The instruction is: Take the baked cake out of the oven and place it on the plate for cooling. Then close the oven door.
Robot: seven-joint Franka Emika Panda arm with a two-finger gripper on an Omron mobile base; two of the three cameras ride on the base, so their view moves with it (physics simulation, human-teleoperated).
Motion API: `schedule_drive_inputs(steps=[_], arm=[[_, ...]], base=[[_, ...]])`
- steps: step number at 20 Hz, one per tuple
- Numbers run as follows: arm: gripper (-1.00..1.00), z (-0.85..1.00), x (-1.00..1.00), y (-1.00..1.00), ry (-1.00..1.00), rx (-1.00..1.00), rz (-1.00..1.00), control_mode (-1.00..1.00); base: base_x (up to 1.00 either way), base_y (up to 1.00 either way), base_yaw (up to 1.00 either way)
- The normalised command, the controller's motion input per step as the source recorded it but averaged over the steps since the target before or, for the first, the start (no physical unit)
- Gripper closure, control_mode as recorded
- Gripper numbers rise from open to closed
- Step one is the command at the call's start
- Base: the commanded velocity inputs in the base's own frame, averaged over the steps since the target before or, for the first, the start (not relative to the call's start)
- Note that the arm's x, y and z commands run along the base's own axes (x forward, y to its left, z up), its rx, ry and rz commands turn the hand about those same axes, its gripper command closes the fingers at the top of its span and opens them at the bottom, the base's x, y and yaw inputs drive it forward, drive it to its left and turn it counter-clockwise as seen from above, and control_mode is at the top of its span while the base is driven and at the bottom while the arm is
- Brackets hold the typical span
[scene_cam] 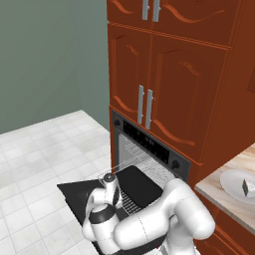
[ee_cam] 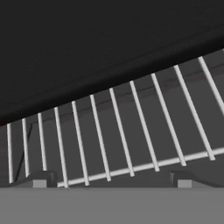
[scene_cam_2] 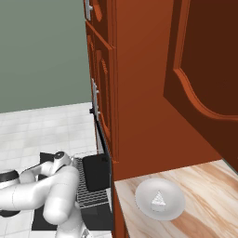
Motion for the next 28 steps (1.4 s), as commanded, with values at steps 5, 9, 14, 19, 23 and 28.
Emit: schedule_drive_inputs(steps=[5, 9, 14, 19, 23, 28], arm=[[-1.0, -0.17, 0.26, -0.32, 0.0, -0.09, 0.01, -1.0], [-1.0, -0.2, 0.24, -0.35, 0.0, -0.1, 0.02, -1.0], [-1.0, -0.23, 0.23, -0.38, 0.0, -0.11, 0.04, -1.0], [-1.0, -0.34, 0.19, -0.33, 0.0, -0.09, 0.03, -1.0], [-1.0, -0.43, 0.16, -0.25, 0.0, -0.07, 0.05, -1.0], [-1.0, -0.46, 0.12, -0.13, -0.01, -0.01, 0.07, -1.0]], base=[[0.0, 0.0, 0.0], [0.0, 0.0, 0.0], [0.0, 0.0, 0.0], [0.0, 0.0, 0.0], [0.0, 0.0, 0.0], [0.0, 0.0, 0.0]])
